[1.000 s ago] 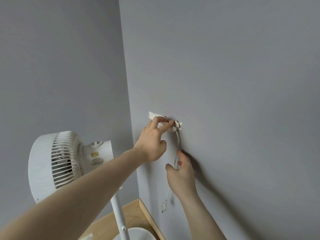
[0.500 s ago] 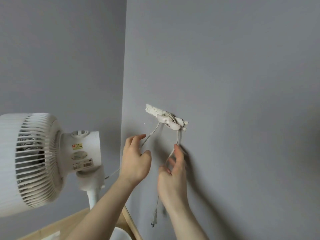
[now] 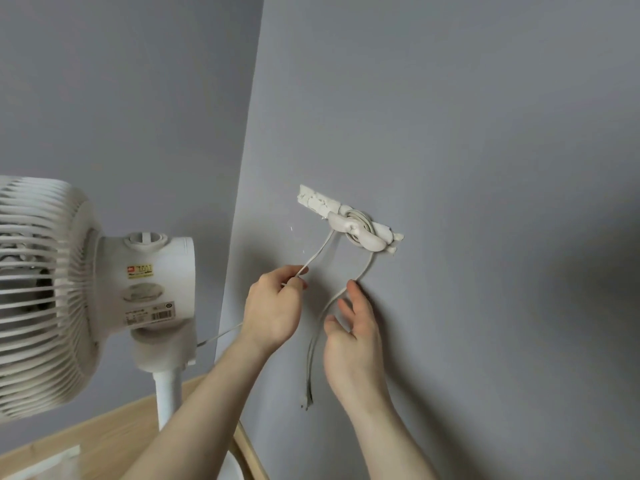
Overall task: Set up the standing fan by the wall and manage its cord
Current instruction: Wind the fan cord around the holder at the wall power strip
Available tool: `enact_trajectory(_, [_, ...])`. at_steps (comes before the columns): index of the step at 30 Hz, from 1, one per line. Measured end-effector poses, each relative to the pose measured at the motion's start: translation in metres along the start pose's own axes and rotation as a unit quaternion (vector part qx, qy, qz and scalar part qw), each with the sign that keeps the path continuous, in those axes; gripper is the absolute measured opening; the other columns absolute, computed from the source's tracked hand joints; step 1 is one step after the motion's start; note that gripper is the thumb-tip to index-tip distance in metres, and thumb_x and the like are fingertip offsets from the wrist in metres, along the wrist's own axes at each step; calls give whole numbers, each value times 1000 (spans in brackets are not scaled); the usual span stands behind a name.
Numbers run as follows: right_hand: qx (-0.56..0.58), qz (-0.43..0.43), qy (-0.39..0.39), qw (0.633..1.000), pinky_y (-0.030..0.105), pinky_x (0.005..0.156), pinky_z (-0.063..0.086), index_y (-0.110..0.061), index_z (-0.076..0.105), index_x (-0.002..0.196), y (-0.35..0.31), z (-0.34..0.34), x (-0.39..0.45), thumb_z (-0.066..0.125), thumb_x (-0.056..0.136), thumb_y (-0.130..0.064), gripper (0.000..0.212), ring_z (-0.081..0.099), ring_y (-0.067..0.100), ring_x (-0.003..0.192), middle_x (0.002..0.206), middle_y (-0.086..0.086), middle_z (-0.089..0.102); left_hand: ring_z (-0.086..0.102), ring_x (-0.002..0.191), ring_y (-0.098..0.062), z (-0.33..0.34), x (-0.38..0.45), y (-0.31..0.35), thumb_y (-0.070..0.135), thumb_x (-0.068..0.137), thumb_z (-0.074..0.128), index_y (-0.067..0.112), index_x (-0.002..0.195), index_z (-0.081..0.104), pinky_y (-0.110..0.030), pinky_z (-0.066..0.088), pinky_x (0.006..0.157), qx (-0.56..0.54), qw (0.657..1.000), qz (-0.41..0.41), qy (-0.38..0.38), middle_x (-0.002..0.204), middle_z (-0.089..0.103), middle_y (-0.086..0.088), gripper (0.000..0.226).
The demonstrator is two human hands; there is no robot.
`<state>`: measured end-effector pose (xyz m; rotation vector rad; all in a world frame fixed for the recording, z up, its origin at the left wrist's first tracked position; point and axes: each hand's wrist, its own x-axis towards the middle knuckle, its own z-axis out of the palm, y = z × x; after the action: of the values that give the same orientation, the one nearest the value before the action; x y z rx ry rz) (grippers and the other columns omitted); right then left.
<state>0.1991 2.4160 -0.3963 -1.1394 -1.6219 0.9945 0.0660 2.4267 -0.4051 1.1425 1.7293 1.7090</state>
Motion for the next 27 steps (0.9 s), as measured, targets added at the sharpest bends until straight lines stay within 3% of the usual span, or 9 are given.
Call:
enact_trajectory(5, [36,18,-9,999,23,107,38,-37,36,152,-8,11,11,51,98,-8,63,47,3,134,147,-7,50,66,92,-13,-4,4,-10,31,78,35,34,126,64,-35,52,92,95,993,40,-61,86,73,15,56])
enact_trajectory(8, [39,18,-13,999,21,101,35,-38,38,152,-13,16,15,53,98,-9,63,45,3,134,148,-10,47,64,96,-14,-5,6,-12,30,77,34,33,130,61,-34,50,93,107,989,49,-92,83,72,14,60])
enact_trajectory(12, [36,11,-19,999,21,99,35,-38,38,152,-15,22,18,56,96,-9,65,45,5,135,149,-7,46,66,90,-18,-9,12,-21,27,78,36,38,113,66,-39,54,86,101,988,39,-108,80,73,7,47])
enact_trajectory(16, [33,4,-32,999,24,109,36,-38,37,153,-17,25,17,57,95,-10,67,45,3,136,151,-8,46,63,109,-12,-9,12,-21,30,80,36,38,114,66,-35,50,97,81,990,36,-109,105,74,20,47])
enact_trajectory(18, [25,3,-40,999,22,105,34,-39,34,153,-18,22,13,59,95,-13,68,43,2,136,150,-10,45,59,117,-8,-8,11,-20,32,80,35,38,123,64,-32,46,102,60,992,35,-105,117,71,23,52])
enact_trajectory(23, [10,5,-47,999,22,98,33,-44,29,154,-18,8,-1,61,96,-20,70,45,0,120,150,-10,43,59,117,-13,-8,12,-16,28,75,39,34,127,60,-38,45,107,-87,995,-3,-51,120,69,20,56])
enact_trajectory(27, [-5,-6,-43,999,28,112,37,-49,26,153,-15,-8,-15,62,94,-24,73,43,0,127,154,-13,38,55,125,-11,-12,11,-13,25,75,40,40,123,60,-38,40,111,-127,991,1,-42,128,64,16,54])
